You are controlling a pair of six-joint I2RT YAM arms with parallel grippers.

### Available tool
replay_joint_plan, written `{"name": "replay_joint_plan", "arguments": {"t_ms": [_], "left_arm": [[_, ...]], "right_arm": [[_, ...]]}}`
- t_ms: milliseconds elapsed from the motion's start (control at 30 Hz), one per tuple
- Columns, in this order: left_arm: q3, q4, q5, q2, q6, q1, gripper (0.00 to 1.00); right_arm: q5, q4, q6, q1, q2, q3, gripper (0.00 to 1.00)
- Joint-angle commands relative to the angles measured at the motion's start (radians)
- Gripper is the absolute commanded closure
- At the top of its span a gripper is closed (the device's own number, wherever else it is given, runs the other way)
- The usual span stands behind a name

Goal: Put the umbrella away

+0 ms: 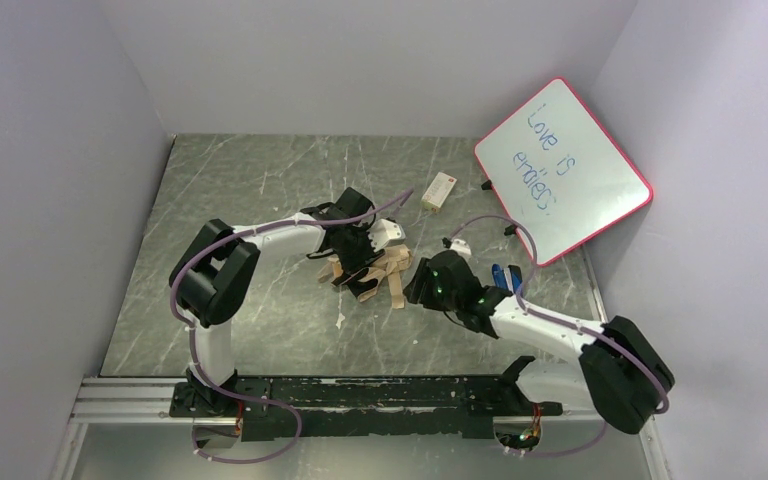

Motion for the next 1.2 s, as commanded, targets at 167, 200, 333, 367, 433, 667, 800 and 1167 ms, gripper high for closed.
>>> {"name": "replay_joint_plan", "arguments": {"t_ms": [167, 200, 333, 367, 433, 667, 800, 1167], "left_arm": [[-0.055, -0.023, -0.189, 0.080, 0.053, 0.013, 0.95], [-0.055, -0.026, -0.189, 0.083, 0.052, 0.011, 0.95], [-0.047, -0.029, -0.185, 0.089, 0.050, 0.012, 0.95], [-0.047, -0.029, -0.185, 0.090, 0.050, 0.011, 0.95], [-0.048, -0.029, -0.189, 0.089, 0.050, 0.011, 0.95], [-0.049, -0.032, -0.193, 0.080, 0.052, 0.011, 0.95], [-0.050, -0.030, -0.193, 0.074, 0.053, 0.012, 0.95], [-0.045, -0.036, -0.195, 0.084, 0.050, 0.009, 0.95]], "right_arm": [[-0.176, 0.175, -0.018, -0.073, 0.126, 0.013, 0.46], [-0.188, 0.192, -0.021, -0.075, 0.131, 0.008, 0.46], [-0.230, 0.229, -0.052, -0.098, 0.200, 0.021, 0.46], [-0.244, 0.233, -0.055, -0.102, 0.219, 0.029, 0.46], [-0.259, 0.215, -0.042, -0.104, 0.246, 0.047, 0.47], [-0.210, 0.091, 0.094, -0.104, 0.195, 0.010, 0.49], [-0.234, 0.118, 0.152, -0.104, 0.148, -0.055, 0.49], [-0.279, 0.258, 0.171, -0.106, 0.233, -0.072, 0.49]]}}
